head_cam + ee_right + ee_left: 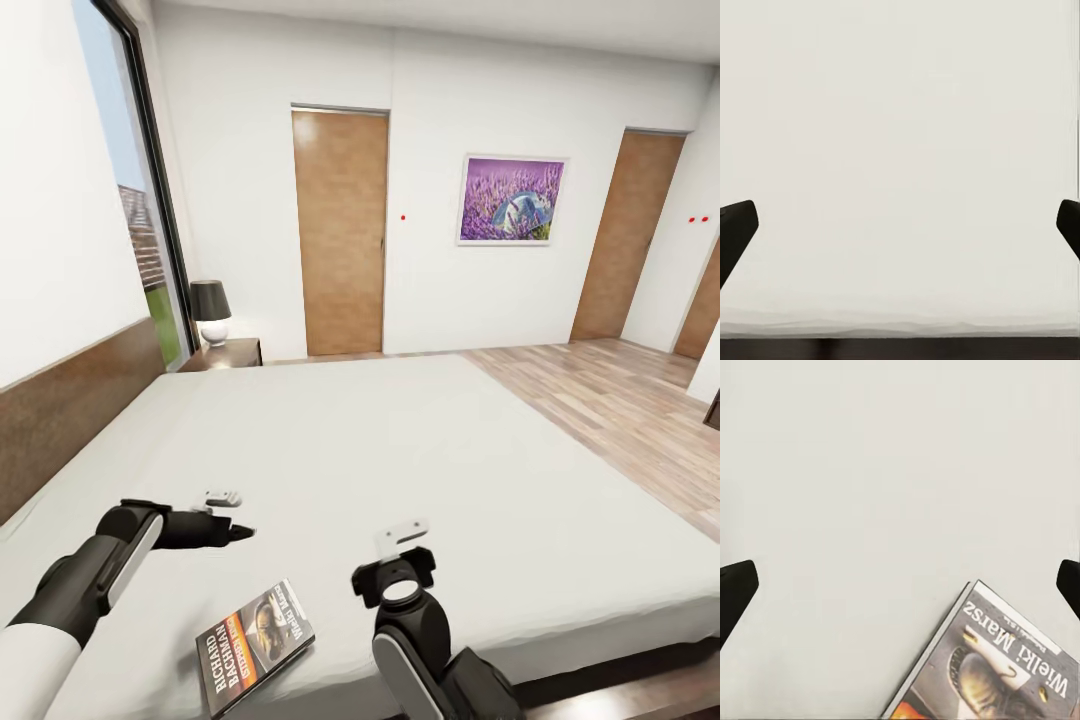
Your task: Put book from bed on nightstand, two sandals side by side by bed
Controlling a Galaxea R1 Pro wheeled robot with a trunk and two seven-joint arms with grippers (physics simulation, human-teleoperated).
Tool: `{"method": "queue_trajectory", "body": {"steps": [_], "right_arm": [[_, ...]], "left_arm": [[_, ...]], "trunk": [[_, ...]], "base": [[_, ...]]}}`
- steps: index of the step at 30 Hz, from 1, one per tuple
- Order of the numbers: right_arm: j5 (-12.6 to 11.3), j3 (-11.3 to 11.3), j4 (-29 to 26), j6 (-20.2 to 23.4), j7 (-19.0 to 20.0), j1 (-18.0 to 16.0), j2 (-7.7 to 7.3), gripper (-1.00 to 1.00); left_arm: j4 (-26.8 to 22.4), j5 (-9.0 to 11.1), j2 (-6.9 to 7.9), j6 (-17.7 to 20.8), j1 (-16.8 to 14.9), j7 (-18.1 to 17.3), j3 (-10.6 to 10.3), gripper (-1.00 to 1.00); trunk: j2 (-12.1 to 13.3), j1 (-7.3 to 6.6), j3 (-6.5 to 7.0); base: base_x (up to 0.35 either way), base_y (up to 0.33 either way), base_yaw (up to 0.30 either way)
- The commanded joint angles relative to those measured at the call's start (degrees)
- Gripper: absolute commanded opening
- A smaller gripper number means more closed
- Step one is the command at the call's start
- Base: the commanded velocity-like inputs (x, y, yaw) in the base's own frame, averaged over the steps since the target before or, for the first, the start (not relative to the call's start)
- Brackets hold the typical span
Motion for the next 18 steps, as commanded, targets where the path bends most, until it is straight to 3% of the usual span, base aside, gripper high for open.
{"method": "queue_trajectory", "body": {"steps": [1,3,4,8,9,13,15,18], "right_arm": [[-0.6,-0.4,-0.1,0.2,-0.6,-0.1,0.01,1.00],[-0.6,-1.1,-0.1,0.2,-0.5,0.0,-0.01,1.00],[-0.6,-1.1,-0.1,0.2,-0.5,0.0,-0.01,1.00],[-0.6,-1.7,-0.1,0.2,-0.5,0.0,0.01,1.00],[-0.6,-1.7,-0.1,0.2,-0.5,0.0,0.01,1.00],[-0.6,-1.7,-0.1,0.2,-0.5,0.0,0.02,1.00],[-0.6,-1.7,-0.1,0.3,-0.5,0.0,0.02,1.00],[-0.6,-1.6,-0.1,0.3,-0.5,0.0,0.02,1.00]], "left_arm": [[0.3,-0.9,0.14,0.3,-0.1,0.6,-0.1,1.00],[1.0,-4.9,0.15,-0.1,-0.1,1.3,-0.1,1.00],[1.0,-4.9,0.15,-0.1,-0.1,1.3,-0.1,1.00],[3.2,-15.1,0.02,-2.2,-0.1,2.2,0.0,1.00],[3.2,-15.1,0.02,-2.2,-0.1,2.2,0.0,1.00],[4.7,-24.2,-0.04,-4.7,-0.1,2.4,0.2,1.00],[5.1,-27.2,-0.05,-5.3,-0.1,2.5,0.3,1.00],[5.5,-29.8,-0.07,-5.9,-0.1,2.7,0.3,1.00]], "trunk": [[0.0,-0.01,-0.06],[0.0,-0.01,-0.06],[0.0,-0.01,-0.06],[0.0,-0.01,-0.06],[0.0,-0.01,-0.06],[0.0,-0.01,-0.06],[0.0,-0.01,-0.06],[0.0,-0.01,-0.06]], "base": [[0.000,0.000,0.000],[0.000,0.000,0.000],[0.000,0.000,0.000],[0.000,0.000,0.000],[0.000,0.000,0.000],[0.000,0.000,0.000],[0.000,0.000,0.000],[0.000,0.000,0.000]]}}
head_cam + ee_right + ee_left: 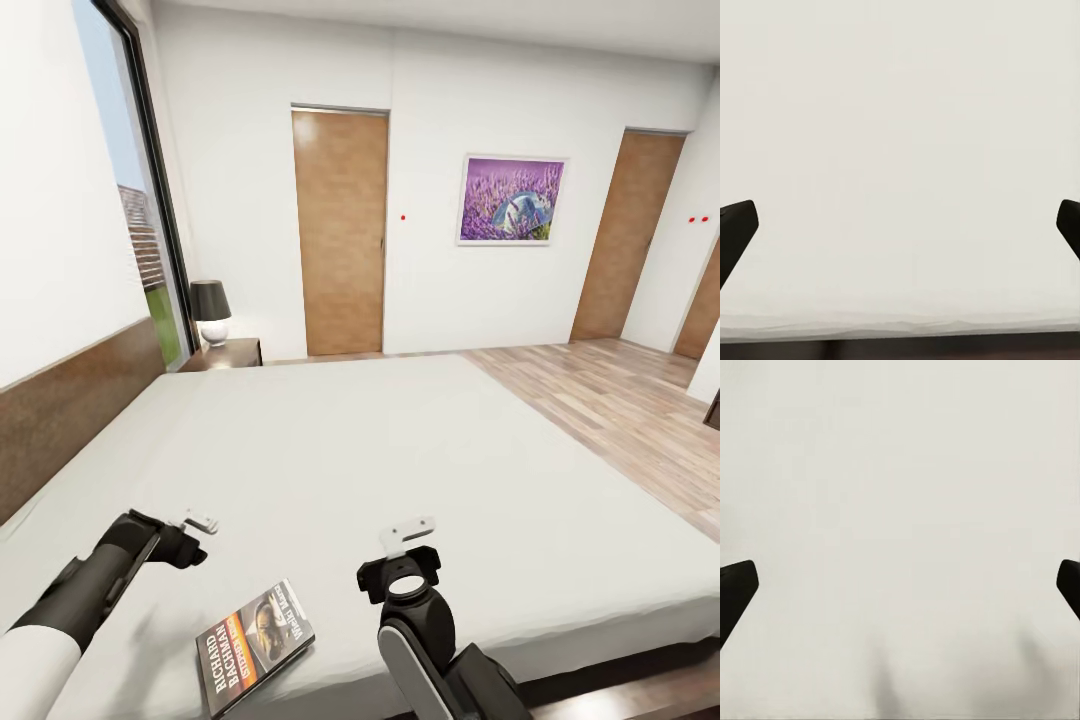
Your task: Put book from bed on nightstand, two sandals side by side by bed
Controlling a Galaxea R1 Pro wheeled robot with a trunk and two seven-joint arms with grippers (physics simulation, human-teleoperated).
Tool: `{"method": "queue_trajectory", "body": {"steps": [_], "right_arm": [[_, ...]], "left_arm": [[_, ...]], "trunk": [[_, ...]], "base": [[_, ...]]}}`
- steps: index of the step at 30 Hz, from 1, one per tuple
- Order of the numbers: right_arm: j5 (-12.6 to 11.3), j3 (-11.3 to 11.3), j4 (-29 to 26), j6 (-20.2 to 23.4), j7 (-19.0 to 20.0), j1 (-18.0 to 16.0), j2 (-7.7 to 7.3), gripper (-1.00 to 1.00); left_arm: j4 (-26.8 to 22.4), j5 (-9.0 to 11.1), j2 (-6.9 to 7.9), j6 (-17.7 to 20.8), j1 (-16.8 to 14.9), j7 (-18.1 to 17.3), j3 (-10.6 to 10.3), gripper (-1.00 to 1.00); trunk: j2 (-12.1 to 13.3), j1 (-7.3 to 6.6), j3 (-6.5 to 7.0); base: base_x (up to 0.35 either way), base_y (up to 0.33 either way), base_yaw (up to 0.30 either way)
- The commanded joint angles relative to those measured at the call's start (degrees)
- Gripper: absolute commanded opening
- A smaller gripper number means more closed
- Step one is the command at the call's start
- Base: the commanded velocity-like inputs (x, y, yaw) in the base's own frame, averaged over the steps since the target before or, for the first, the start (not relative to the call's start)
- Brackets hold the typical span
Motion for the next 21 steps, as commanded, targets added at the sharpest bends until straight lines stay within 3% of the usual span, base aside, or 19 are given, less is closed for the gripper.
{"method": "queue_trajectory", "body": {"steps": [1,7,21], "right_arm": [[-0.5,0.1,0.0,0.2,-0.6,-0.1,0.00,1.00],[-0.5,0.2,0.0,0.3,-0.6,-0.1,0.00,1.00],[-0.5,0.2,0.0,0.4,-0.6,-0.1,0.00,1.00]], "left_arm": [[-0.1,-0.6,0.04,0.1,0.0,-0.5,-0.1,1.00],[0.1,-2.6,0.03,-0.4,0.0,-0.5,0.0,1.00],[0.1,-3.7,-0.04,-0.3,0.1,-0.1,-0.2,1.00]], "trunk": [[0.0,-0.01,-0.06],[0.0,-0.01,-0.06],[0.0,-0.01,-0.06]], "base": [[0.000,0.000,0.000],[0.000,0.000,0.000],[0.000,0.000,0.000]]}}
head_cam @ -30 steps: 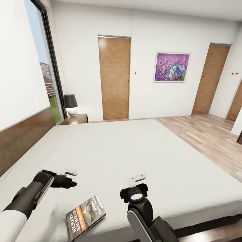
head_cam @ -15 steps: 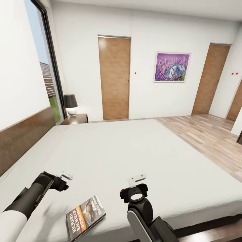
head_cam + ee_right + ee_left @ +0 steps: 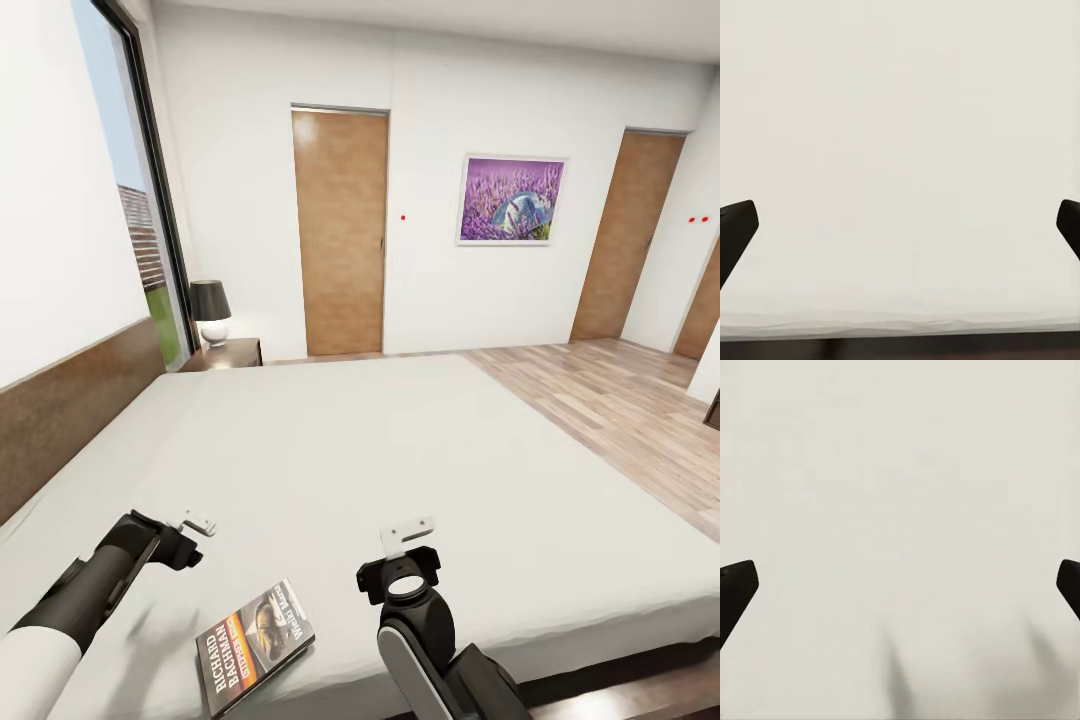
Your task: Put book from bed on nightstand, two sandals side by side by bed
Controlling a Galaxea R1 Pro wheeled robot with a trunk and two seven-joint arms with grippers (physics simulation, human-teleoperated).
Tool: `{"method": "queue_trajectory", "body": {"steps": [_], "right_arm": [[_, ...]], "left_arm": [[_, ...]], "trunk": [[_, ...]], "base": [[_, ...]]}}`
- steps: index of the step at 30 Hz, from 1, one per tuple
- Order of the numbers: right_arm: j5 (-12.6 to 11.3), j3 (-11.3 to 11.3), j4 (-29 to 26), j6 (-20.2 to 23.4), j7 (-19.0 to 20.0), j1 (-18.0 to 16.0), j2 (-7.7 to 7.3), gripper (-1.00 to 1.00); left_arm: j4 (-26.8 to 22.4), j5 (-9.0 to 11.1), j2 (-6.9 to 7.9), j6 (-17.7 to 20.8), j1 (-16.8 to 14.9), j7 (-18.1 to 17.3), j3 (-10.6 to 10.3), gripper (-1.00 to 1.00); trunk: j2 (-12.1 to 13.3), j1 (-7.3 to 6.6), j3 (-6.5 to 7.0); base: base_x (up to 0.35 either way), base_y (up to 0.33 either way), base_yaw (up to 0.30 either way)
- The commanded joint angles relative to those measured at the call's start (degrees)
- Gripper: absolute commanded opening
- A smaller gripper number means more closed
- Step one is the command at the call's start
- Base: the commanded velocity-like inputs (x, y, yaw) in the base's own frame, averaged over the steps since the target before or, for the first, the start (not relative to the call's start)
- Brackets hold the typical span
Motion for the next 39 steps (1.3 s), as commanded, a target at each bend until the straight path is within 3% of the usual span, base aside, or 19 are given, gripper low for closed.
{"method": "queue_trajectory", "body": {"steps": [1,10,22,26,33,39], "right_arm": [[-0.5,0.1,0.0,0.2,-0.6,-0.1,0.00,1.00],[-0.5,0.1,0.0,0.3,-0.6,-0.1,0.00,1.00],[-0.5,0.1,0.0,0.3,-0.6,-0.1,0.00,1.00],[-0.5,0.1,0.0,0.3,-0.6,-0.1,0.00,1.00],[-0.4,0.1,0.0,0.3,-0.6,-0.1,0.00,1.00],[-0.4,0.1,0.0,0.3,-0.6,-0.1,0.00,1.00]], "left_arm": [[-0.1,-0.6,0.05,0.1,0.0,-0.5,-0.1,1.00],[0.1,-0.9,0.06,-0.2,0.0,-0.4,-0.5,1.00],[0.2,-0.9,0.16,-3.6,0.0,-1.5,-4.1,1.00],[0.2,-1.0,0.20,-4.9,0.0,-3.2,-5.3,1.00],[0.3,-1.1,0.18,-9.1,0.0,-12.1,-8.9,1.00],[0.3,-1.2,0.16,-10.9,0.0,-14.3,-9.6,1.00]], "trunk": [[0.0,-0.01,-0.06],[0.0,-0.01,-0.06],[0.0,-0.01,-0.06],[0.0,-0.01,-0.06],[0.0,-0.01,-0.06],[0.0,-0.01,-0.06]], "base": [[0.000,0.000,0.000],[0.000,0.000,0.000],[0.000,0.000,0.000],[0.000,0.000,0.000],[0.000,0.000,0.000],[0.000,0.000,0.000]]}}
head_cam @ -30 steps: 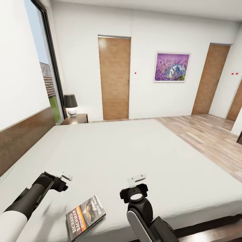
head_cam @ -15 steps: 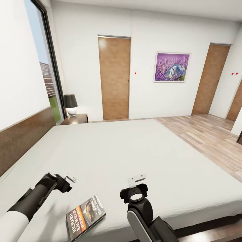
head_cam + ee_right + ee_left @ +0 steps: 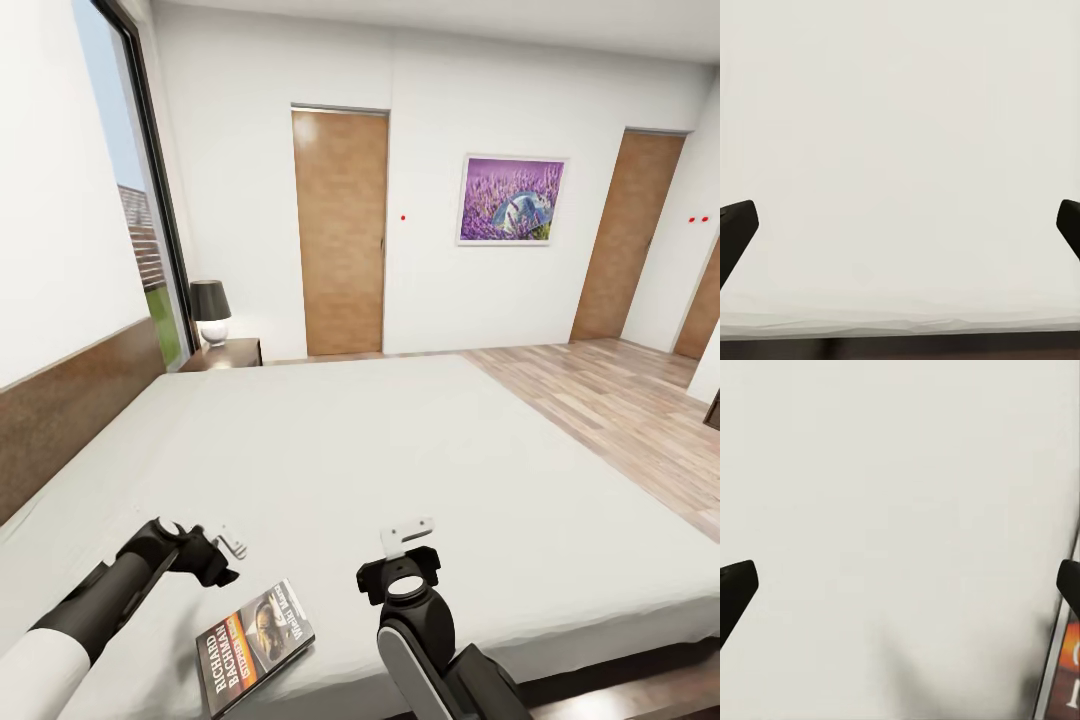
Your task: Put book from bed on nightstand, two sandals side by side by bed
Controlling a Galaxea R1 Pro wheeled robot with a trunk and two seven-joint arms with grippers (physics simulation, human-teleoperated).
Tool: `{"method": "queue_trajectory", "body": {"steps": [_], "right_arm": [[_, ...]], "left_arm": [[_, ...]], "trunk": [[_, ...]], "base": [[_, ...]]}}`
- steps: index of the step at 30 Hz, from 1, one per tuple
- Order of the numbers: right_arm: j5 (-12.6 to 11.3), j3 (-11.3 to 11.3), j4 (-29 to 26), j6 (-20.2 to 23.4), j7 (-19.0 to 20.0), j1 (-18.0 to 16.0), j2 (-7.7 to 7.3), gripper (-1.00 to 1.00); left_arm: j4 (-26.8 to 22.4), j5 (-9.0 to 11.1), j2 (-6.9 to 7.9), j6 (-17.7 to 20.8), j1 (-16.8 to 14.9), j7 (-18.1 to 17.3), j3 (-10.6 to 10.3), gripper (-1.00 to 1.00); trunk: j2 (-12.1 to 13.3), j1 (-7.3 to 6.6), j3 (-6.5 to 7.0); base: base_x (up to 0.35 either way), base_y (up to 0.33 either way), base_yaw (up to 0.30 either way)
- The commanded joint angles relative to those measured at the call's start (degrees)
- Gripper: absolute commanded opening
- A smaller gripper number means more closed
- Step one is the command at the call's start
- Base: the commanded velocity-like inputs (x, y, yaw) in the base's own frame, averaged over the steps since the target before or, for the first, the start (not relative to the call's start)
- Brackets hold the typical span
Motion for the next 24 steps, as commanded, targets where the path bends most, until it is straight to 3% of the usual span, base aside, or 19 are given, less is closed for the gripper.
{"method": "queue_trajectory", "body": {"steps": [1,11,24], "right_arm": [[-0.5,0.1,0.0,0.2,-0.6,-0.1,0.00,1.00],[-0.5,0.1,0.0,0.2,-0.6,-0.1,0.00,1.00],[-0.5,0.1,0.0,0.2,-0.7,-0.1,0.00,1.00]], "left_arm": [[-0.1,-0.5,0.05,-0.4,0.0,-0.7,-0.2,1.00],[0.6,-0.6,0.31,-3.7,0.0,-1.8,-0.6,1.00],[10.4,-0.5,0.37,-9.6,-0.2,-1.9,-0.5,1.00]], "trunk": [[0.0,-0.01,-0.06],[0.0,-0.01,-0.06],[0.0,-0.01,-0.06]], "base": [[0.000,0.000,0.000],[0.000,0.000,0.000],[0.000,0.000,0.000]]}}
